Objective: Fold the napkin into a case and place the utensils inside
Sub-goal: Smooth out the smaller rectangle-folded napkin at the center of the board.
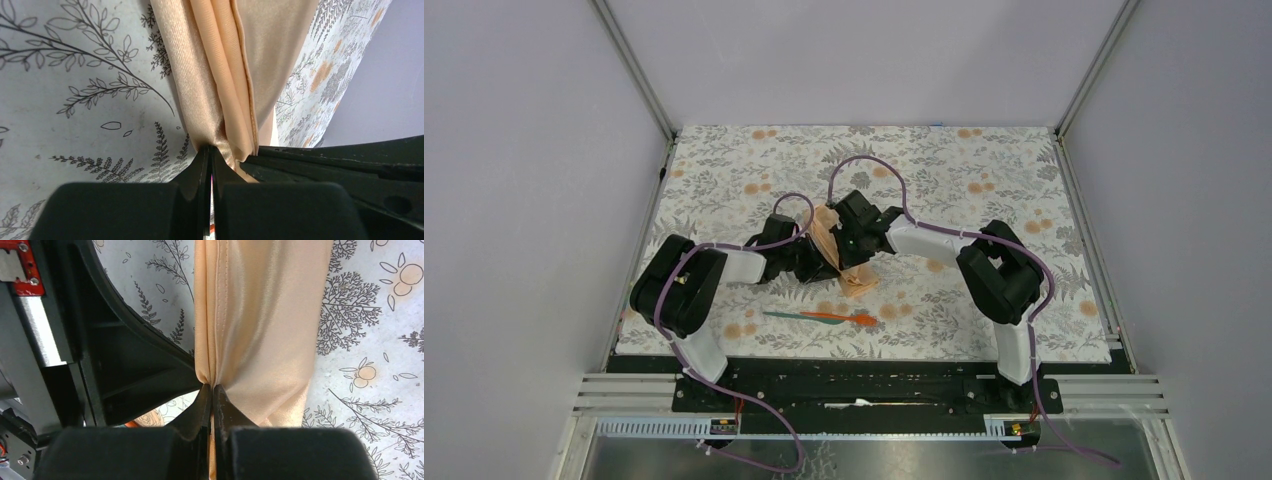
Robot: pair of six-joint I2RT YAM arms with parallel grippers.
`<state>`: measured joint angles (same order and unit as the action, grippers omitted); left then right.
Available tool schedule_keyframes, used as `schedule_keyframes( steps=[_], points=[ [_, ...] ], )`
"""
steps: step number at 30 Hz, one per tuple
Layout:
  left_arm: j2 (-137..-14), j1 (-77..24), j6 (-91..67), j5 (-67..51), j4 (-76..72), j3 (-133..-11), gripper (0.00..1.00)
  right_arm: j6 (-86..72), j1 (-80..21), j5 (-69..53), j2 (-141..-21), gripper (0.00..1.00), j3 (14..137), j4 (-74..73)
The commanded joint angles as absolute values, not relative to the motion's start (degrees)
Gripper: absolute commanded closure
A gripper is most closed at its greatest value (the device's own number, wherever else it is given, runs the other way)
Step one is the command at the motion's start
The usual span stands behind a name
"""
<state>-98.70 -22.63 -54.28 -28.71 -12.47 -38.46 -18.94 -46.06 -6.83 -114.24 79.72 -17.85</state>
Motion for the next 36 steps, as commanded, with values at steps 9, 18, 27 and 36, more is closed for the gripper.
schedule_keyframes(
  steps=[9, 18, 27, 36],
  points=[
    [-97.58, -23.53, -52.86, -24.99, -10.44, -38.41, 0.99, -21.45, -46.19, -9.01, -115.97, 1.0, 78.6, -14.04],
    [-95.58, -23.09, -51.61, -24.81, -8.73, -37.91, 0.94, -24.72, -45.67, -7.92, -118.15, 1.0, 75.91, -10.27],
    [-86.86, -10.86, -47.8, -30.72, -0.4, -44.04, 0.76, -23.84, -45.09, -7.86, -118.35, 0.95, 74.71, -9.89],
    [-103.18, -12.22, -47.51, -26.04, 3.86, -64.91, 1.0, -23.25, -45.0, -8.26, -117.85, 0.91, 74.84, -9.94]
  ],
)
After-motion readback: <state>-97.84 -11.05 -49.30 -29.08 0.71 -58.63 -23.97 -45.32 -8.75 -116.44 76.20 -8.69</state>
